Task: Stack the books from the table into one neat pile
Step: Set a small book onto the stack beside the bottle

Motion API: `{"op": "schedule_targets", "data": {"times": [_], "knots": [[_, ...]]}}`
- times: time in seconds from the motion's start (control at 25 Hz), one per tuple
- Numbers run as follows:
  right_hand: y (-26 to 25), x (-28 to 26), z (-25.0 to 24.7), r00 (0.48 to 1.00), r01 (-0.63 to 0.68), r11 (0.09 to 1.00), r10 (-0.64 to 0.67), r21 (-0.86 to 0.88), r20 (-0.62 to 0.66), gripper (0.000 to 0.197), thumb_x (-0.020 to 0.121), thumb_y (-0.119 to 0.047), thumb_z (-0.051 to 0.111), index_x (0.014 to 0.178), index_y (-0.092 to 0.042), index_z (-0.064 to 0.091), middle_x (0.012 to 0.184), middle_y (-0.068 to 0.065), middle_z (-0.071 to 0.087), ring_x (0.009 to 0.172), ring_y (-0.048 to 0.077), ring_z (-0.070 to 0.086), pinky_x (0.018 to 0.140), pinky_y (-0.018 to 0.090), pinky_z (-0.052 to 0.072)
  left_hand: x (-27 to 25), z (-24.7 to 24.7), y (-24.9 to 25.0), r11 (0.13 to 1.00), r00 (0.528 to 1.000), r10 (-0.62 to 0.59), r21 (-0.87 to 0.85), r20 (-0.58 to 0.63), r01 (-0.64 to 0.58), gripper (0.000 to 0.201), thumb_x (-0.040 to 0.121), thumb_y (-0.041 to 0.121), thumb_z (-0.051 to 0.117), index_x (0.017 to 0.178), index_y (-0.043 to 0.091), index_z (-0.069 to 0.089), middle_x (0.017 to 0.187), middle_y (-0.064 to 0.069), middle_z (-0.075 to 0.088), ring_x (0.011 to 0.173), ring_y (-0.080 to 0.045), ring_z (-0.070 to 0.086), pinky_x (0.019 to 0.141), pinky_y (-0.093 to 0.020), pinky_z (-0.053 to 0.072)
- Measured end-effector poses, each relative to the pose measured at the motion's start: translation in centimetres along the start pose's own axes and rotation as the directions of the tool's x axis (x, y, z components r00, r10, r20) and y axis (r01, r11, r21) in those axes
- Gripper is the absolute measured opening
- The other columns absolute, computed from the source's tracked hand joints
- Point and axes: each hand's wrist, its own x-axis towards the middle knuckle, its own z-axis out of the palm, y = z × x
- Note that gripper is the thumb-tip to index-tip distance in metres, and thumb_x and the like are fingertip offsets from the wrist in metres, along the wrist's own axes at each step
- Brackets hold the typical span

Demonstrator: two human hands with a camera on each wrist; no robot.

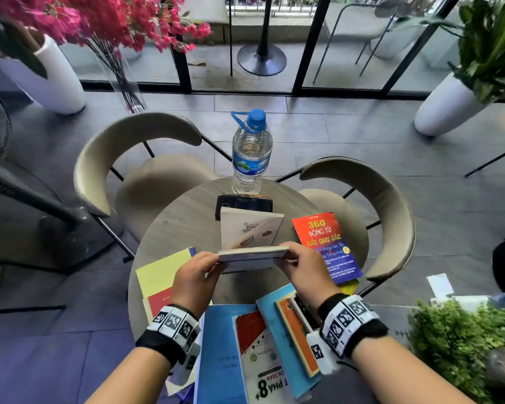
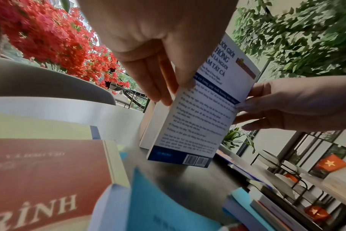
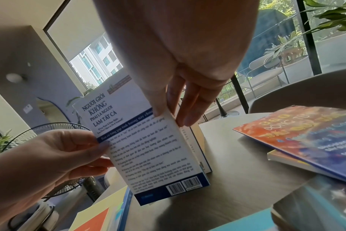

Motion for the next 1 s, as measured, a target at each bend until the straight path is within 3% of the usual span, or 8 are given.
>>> {"op": "schedule_targets", "data": {"times": [0.12, 0.24, 0.32, 0.4, 0.6, 0.84, 1.0], "knots": [[0.2, 1.7, 0.9, 0.999, -0.013, 0.998, 0.010, -0.054, -0.048, 0.005, 0.092, -0.019, 0.073, 0.096, -0.020, 0.071, 0.088, -0.009, 0.075, 0.084, 0.008, 0.069, 0.074, 0.026, 0.056, 1.7, 0.1, -0.4, 0.994, 0.994, -0.105, 0.032, -0.019, 0.106, 0.007, 0.087, 0.016, 0.078, 0.093, 0.020, 0.079, 0.077, 0.008, 0.069, 0.068, -0.013, 0.061, 0.064, -0.027, 0.050], [0.2, 2.9, 1.3, 0.997, -0.028, 0.994, 0.020, -0.103, -0.077, 0.008, 0.093, -0.017, 0.072, 0.100, -0.019, 0.073, 0.090, -0.013, 0.070, 0.083, 0.007, 0.064, 0.066, 0.002, 0.042, 3.0, 0.2, -0.9, 0.991, 0.990, -0.134, 0.013, -0.040, 0.135, 0.007, 0.084, 0.018, 0.080, 0.091, 0.017, 0.080, 0.080, 0.000, 0.075, 0.072, -0.023, 0.069, 0.068, -0.034, 0.057], [0.3, 3.5, 1.5, 0.994, -0.024, 0.992, 0.010, -0.122, -0.110, 0.012, 0.093, -0.016, 0.072, 0.104, -0.016, 0.075, 0.091, -0.008, 0.071, 0.084, 0.007, 0.063, 0.066, -0.001, 0.037, 4.0, 0.3, -1.2, 0.989, 0.988, -0.149, -0.003, -0.033, 0.149, 0.007, 0.083, 0.015, 0.082, 0.090, 0.016, 0.080, 0.080, -0.001, 0.075, 0.073, -0.024, 0.069, 0.070, -0.037, 0.058], [0.4, 3.9, 1.6, 0.991, -0.007, 0.991, -0.011, -0.131, -0.137, 0.014, 0.093, -0.018, 0.072, 0.106, -0.016, 0.076, 0.097, -0.003, 0.076, 0.086, 0.009, 0.065, 0.069, 0.003, 0.040, 4.8, 0.5, -1.6, 0.987, 0.987, -0.162, -0.008, -0.024, 0.162, 0.008, 0.083, 0.015, 0.082, 0.090, 0.017, 0.081, 0.081, 0.000, 0.076, 0.075, -0.023, 0.070, 0.071, -0.038, 0.058], [0.6, 4.4, 2.0, 0.973, 0.050, 0.960, -0.109, -0.275, -0.203, 0.015, 0.092, -0.025, 0.074, 0.103, -0.016, 0.076, 0.094, 0.003, 0.078, 0.084, 0.023, 0.071, 0.073, 0.034, 0.058, 5.9, 0.5, -1.7, 0.980, 0.980, -0.199, -0.014, -0.011, 0.199, 0.009, 0.084, 0.020, 0.081, 0.093, 0.019, 0.082, 0.085, 0.000, 0.079, 0.078, -0.022, 0.073, 0.073, -0.036, 0.059], [0.8, 4.7, 2.1, 0.958, 0.032, 0.918, -0.141, -0.395, -0.251, 0.021, 0.091, -0.036, 0.072, 0.097, -0.016, 0.077, 0.088, 0.005, 0.078, 0.076, 0.028, 0.069, 0.063, 0.033, 0.055, 6.8, 0.7, -1.8, 0.981, 0.982, -0.188, 0.059, 0.011, 0.187, 0.009, 0.086, 0.028, 0.079, 0.092, 0.021, 0.081, 0.084, 0.001, 0.079, 0.075, -0.021, 0.073, 0.069, -0.035, 0.059], [0.7, 5.1, 2.0, 0.954, -0.020, 0.919, -0.100, -0.393, -0.282, 0.019, 0.091, -0.034, 0.073, 0.098, -0.017, 0.078, 0.089, 0.005, 0.078, 0.077, 0.029, 0.070, 0.064, 0.033, 0.054, 6.9, 0.9, -1.9, 0.977, 0.980, -0.201, 0.069, 0.013, 0.199, 0.011, 0.088, 0.031, 0.077, 0.093, 0.022, 0.080, 0.084, 0.003, 0.079, 0.074, -0.019, 0.073, 0.069, -0.034, 0.060]]}}
